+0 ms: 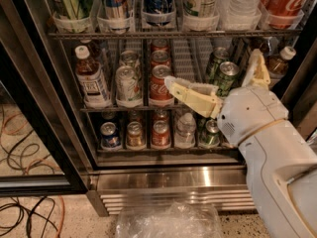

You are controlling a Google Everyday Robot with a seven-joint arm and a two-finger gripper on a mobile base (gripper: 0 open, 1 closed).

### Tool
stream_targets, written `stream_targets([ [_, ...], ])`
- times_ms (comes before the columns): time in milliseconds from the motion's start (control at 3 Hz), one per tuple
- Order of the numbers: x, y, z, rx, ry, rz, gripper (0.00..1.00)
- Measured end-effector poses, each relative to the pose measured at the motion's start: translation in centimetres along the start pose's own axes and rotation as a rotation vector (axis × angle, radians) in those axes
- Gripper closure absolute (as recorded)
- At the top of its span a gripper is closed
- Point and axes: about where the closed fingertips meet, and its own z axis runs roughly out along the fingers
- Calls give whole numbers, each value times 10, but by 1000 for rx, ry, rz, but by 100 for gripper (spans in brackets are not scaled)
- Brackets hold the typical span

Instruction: Pick 7up can from top shelf of fridge

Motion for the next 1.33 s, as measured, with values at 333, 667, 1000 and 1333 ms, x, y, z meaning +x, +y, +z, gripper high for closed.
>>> stream_targets([
  [333,-10,6,13,25,-43,40,0],
  [667,-12,-2,14,64,-48,1,0],
  [1000,-12,-2,14,62,-49,2,0],
  [1333,-12,2,20,75,-73,12,0],
])
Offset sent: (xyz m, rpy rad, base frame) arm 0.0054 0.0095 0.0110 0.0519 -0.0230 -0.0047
